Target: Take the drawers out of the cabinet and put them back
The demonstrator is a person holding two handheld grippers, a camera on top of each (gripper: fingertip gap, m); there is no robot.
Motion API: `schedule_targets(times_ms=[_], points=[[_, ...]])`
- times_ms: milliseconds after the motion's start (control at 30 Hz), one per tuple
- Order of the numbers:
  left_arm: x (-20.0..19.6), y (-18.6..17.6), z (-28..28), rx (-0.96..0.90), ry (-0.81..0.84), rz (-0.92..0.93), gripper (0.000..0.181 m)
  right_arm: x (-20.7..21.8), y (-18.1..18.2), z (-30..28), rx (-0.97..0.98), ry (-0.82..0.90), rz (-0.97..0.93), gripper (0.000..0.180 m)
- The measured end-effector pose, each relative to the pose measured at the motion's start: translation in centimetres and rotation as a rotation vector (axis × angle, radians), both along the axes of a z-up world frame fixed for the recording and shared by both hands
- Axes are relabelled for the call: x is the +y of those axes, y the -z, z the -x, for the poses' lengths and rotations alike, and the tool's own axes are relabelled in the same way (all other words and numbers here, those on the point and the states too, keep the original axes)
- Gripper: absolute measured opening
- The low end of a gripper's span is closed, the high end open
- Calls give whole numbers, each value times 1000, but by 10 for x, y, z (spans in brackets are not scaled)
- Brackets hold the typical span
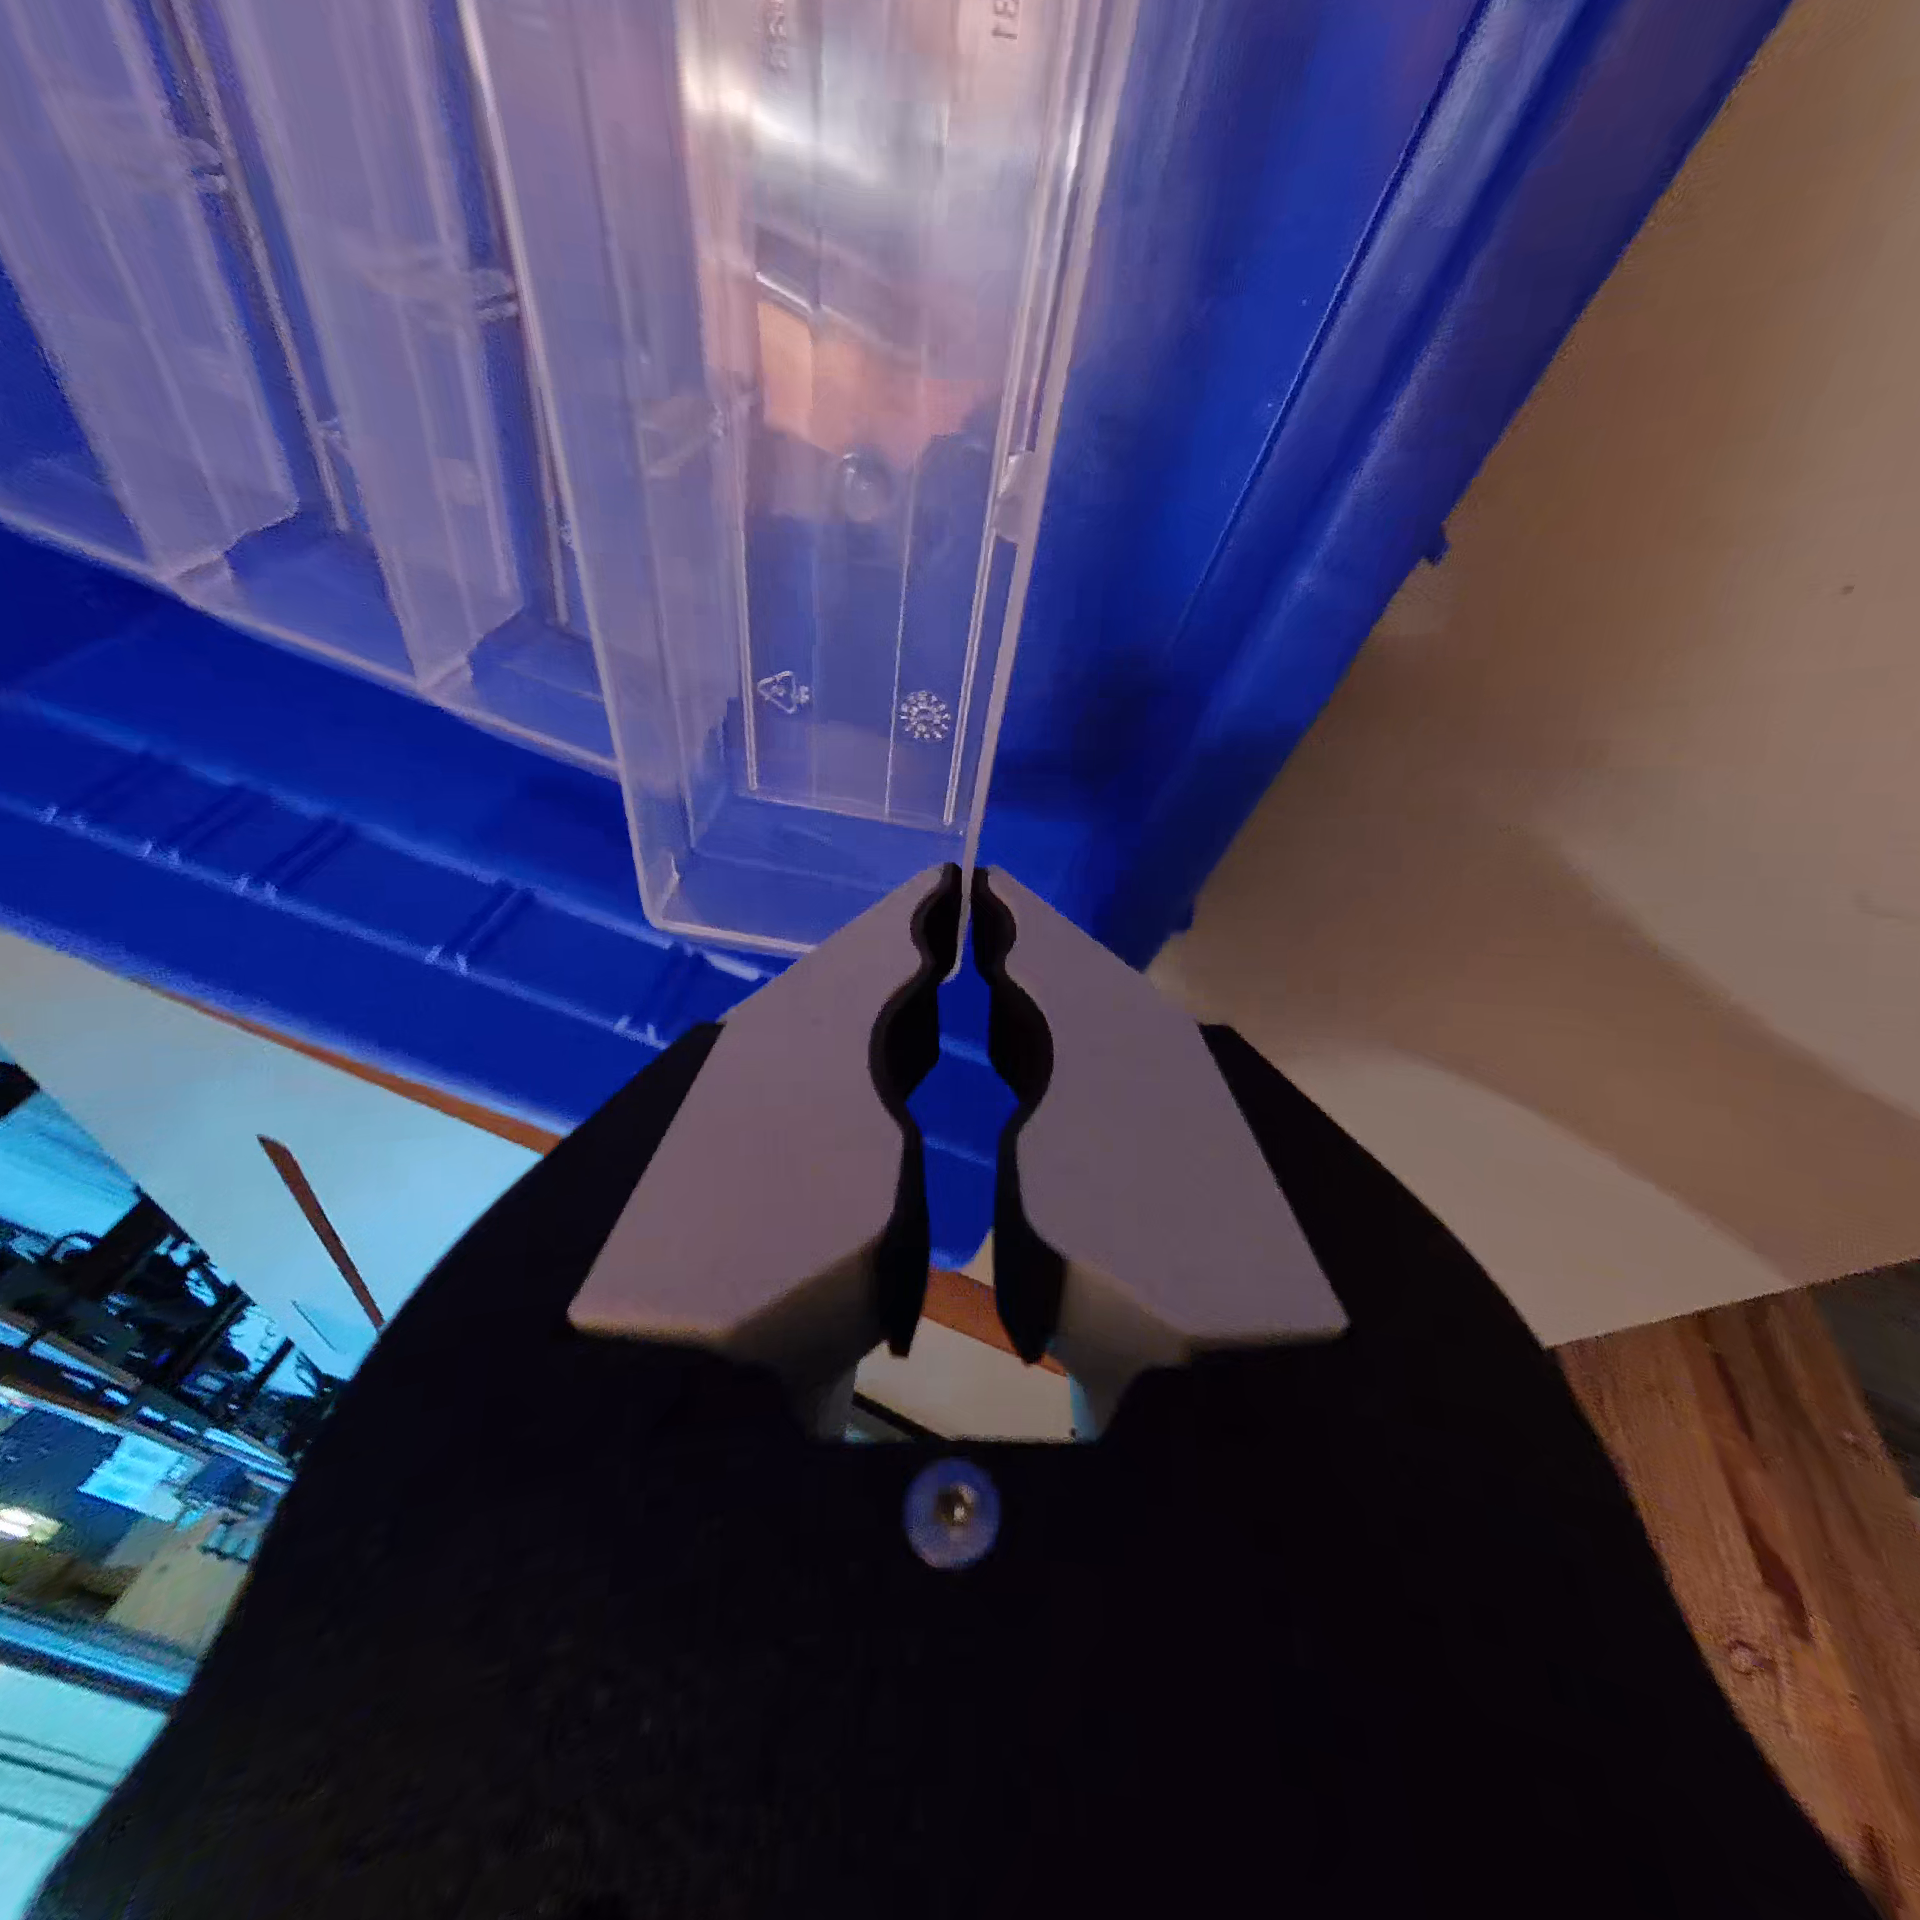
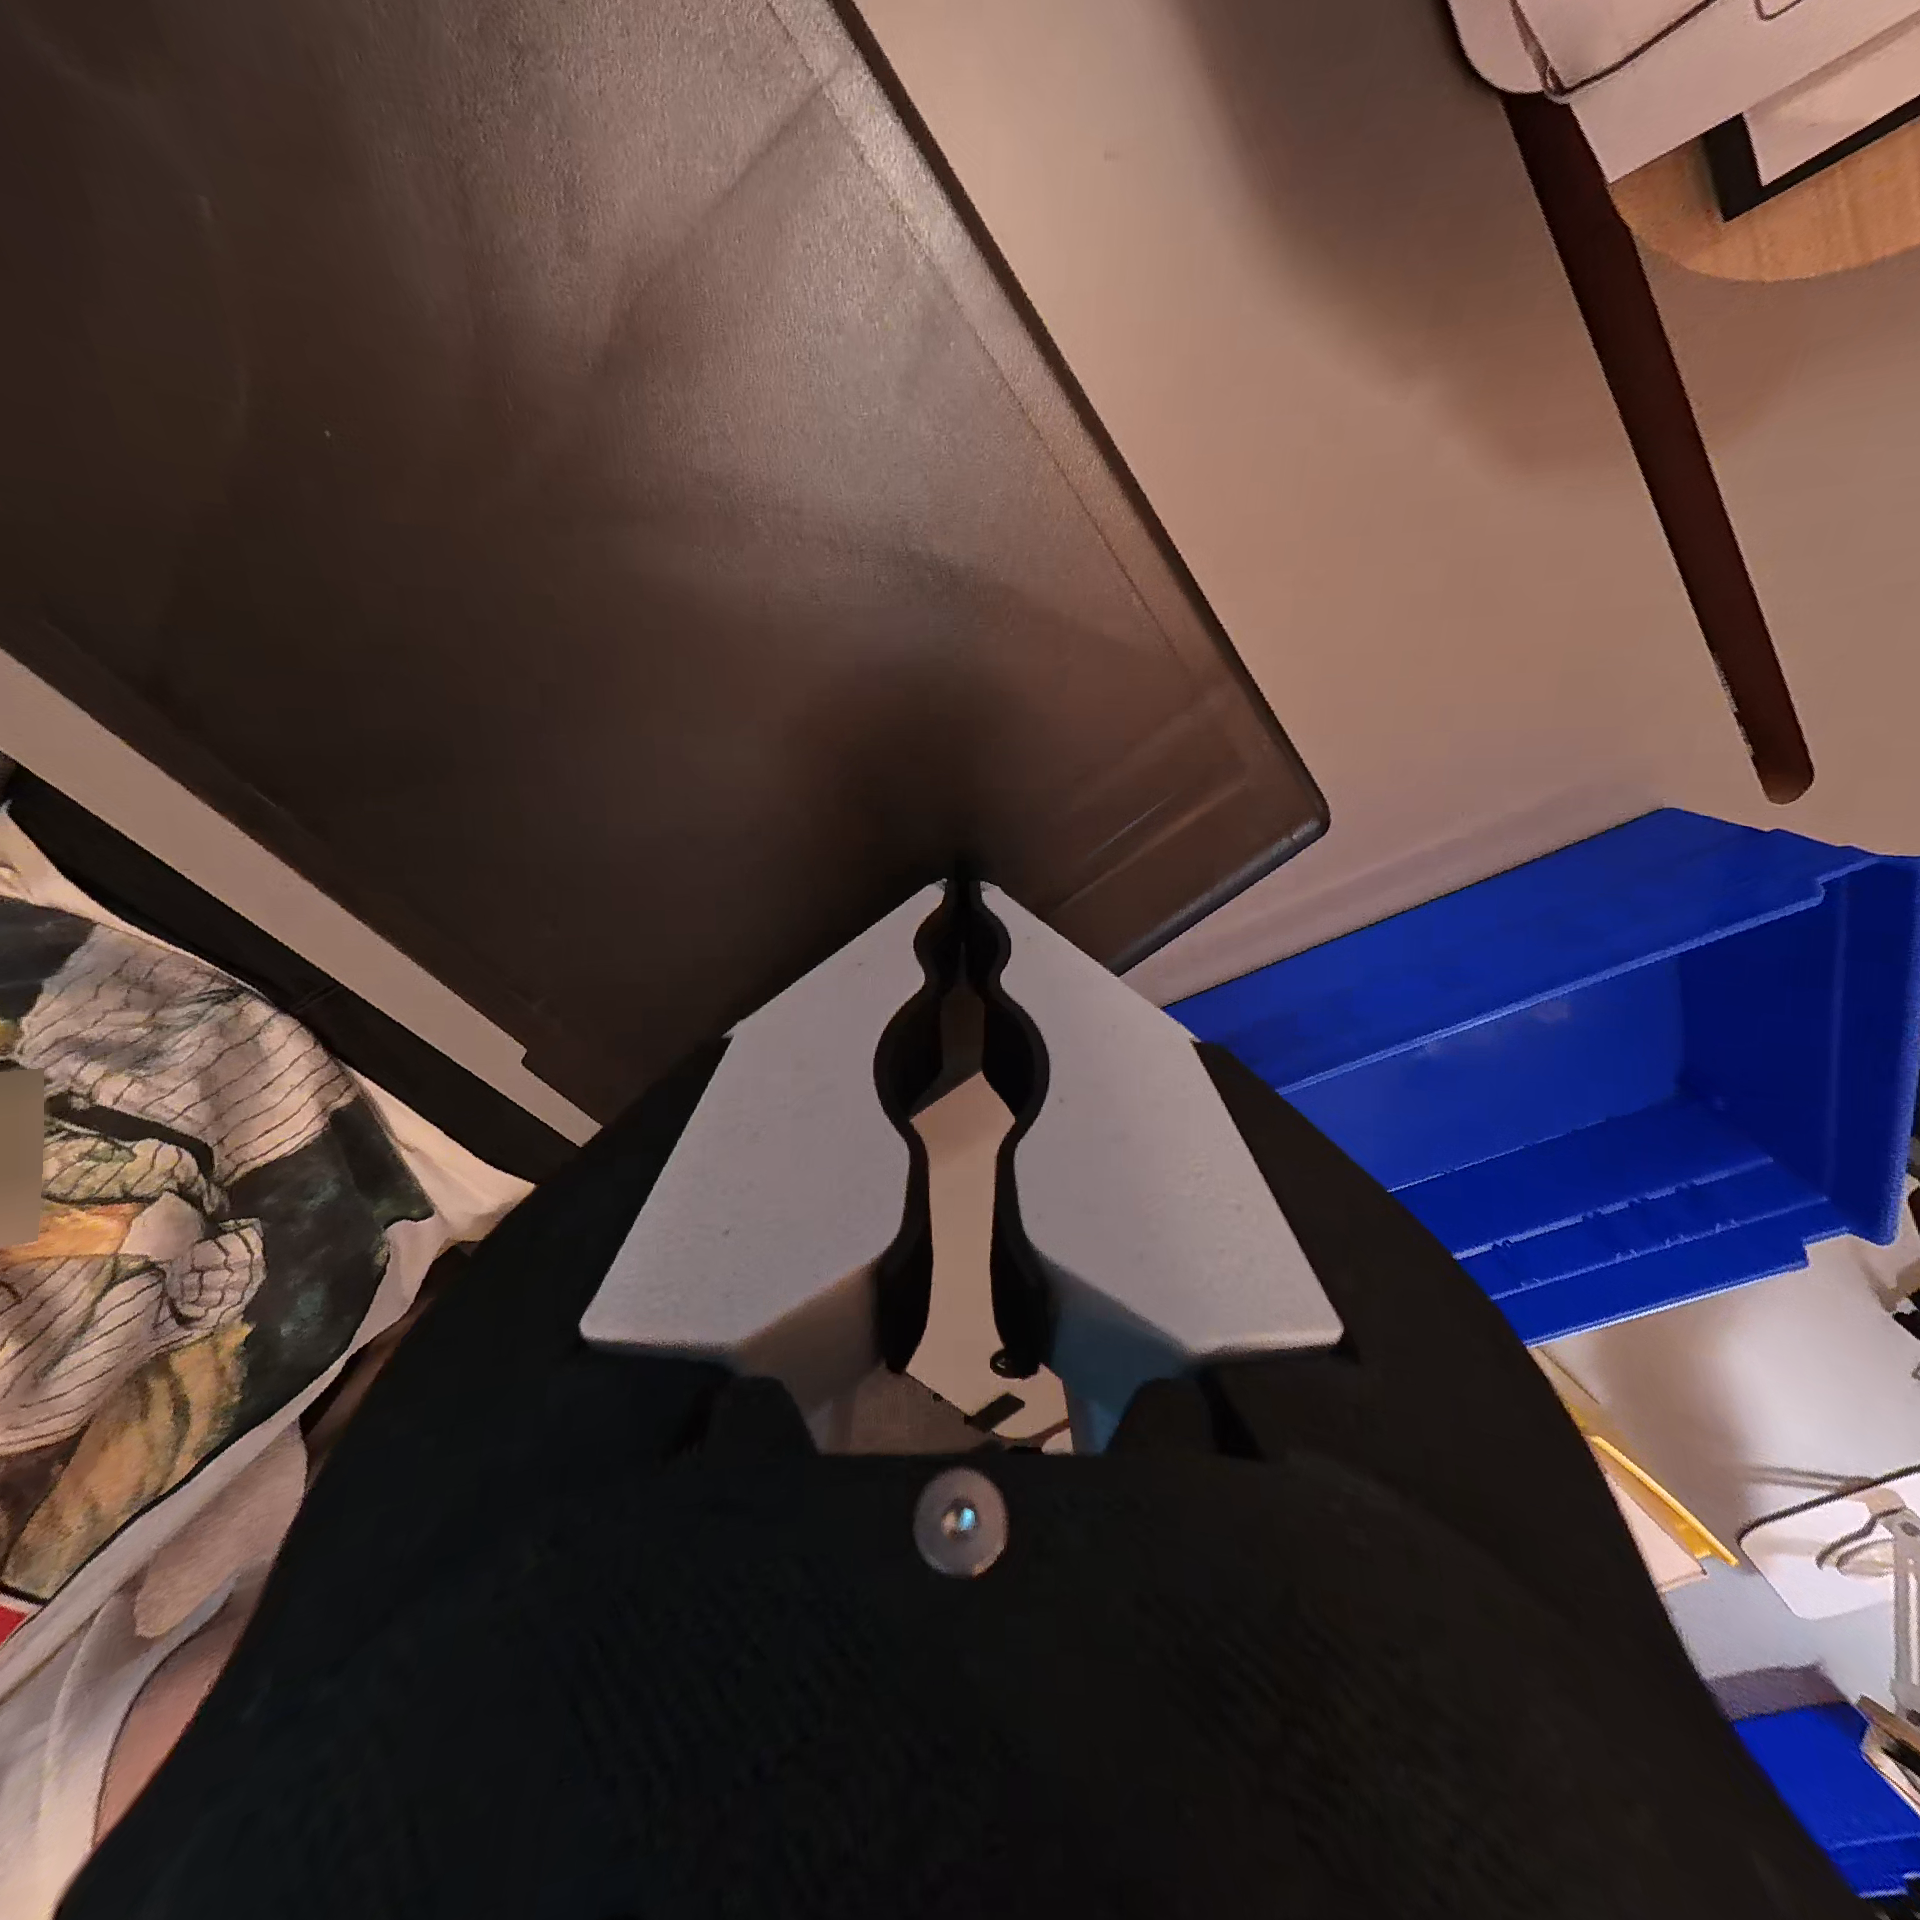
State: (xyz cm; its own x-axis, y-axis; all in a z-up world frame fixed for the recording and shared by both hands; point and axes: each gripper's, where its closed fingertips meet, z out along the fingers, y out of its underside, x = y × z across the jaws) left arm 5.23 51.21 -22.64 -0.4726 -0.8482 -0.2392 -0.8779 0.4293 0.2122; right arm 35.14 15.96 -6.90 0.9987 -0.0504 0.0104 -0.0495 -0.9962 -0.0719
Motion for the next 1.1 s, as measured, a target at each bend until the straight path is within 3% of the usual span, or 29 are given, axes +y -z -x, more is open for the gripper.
schedule_targets(times_ms=[33,300,533,867,1100], points=[[-3,-6,-1,-13,-21,-1,0,0,0,0,-6,-1,0,0],[-29,-70,8,-44,-272,20,0,0,0,0,-37,-11,15,0],[-99,-106,50,55,-447,178,0,0,0,0,-31,-11,24,0],[-231,-68,84,80,-558,441,0,0,0,0,-83,-20,26,0],[-313,-50,74,30,-590,536,0,-1,0,0,-97,-14,17,0]])
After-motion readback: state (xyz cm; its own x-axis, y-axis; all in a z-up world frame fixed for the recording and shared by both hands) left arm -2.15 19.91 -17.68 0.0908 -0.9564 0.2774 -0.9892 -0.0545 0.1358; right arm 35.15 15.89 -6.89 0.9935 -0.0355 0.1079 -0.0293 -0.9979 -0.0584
